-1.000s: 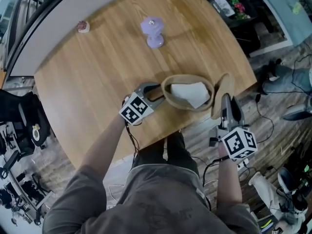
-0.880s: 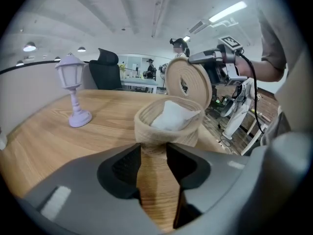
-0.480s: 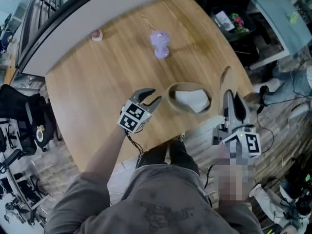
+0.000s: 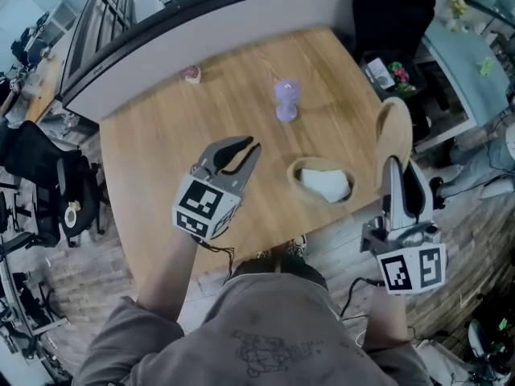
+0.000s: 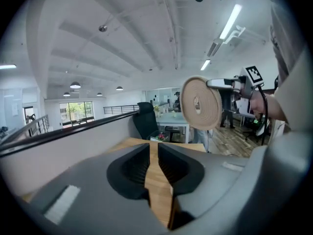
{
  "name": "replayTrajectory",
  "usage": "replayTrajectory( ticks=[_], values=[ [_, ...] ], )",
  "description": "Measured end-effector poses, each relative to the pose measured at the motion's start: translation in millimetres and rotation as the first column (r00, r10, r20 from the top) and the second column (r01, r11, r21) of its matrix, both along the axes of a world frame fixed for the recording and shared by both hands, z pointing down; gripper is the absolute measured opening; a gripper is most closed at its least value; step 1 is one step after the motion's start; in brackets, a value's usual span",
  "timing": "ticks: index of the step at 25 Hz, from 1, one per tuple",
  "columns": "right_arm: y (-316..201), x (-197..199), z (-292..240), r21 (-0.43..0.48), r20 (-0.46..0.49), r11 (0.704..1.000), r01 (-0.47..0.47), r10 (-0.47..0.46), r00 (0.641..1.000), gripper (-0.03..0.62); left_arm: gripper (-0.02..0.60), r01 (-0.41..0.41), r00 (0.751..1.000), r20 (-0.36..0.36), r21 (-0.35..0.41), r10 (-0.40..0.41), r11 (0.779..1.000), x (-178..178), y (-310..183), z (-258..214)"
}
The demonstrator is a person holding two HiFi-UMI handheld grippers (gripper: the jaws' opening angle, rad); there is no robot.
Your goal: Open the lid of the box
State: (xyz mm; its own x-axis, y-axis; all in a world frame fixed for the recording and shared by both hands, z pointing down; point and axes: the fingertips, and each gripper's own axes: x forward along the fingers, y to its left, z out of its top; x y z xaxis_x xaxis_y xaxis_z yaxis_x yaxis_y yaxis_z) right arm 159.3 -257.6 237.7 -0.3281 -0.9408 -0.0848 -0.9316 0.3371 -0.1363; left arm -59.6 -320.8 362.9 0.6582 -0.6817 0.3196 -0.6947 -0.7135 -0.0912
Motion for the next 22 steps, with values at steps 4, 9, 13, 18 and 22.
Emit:
replayTrajectory(
  ticks=[4,9,13,18,22],
  values=[
    [14,-16,-36,0.084,-0.036,0.996,0.027,-0.025,0.999,0.074,0.044,0.043,0.999,-0.004,0.077,-0.043,0.996,-8,15,-51],
    [29,-28,-63,0.137,-0.032,0.988,0.065,-0.061,0.998,0.074,0.02,0.101,0.994,-0.069,0.164,-0.09,0.981,-19,37,-101],
    [37,-40,-75,0.139,-0.054,0.986,0.098,-0.091,0.994,0.074,0.017,0.124,0.989,-0.102,0.196,-0.105,0.973,-31,52,-126],
    [54,-56,-78,0.138,-0.166,0.98,0.143,-0.119,0.979,0.074,0.002,0.115,0.991,-0.1,0.233,-0.094,0.966,-39,70,-139],
    [58,-61,-69,0.115,-0.185,0.983,0.146,-0.123,0.975,0.074,0.002,0.121,0.991,-0.087,0.21,-0.104,0.97,-43,79,-132]
  ],
)
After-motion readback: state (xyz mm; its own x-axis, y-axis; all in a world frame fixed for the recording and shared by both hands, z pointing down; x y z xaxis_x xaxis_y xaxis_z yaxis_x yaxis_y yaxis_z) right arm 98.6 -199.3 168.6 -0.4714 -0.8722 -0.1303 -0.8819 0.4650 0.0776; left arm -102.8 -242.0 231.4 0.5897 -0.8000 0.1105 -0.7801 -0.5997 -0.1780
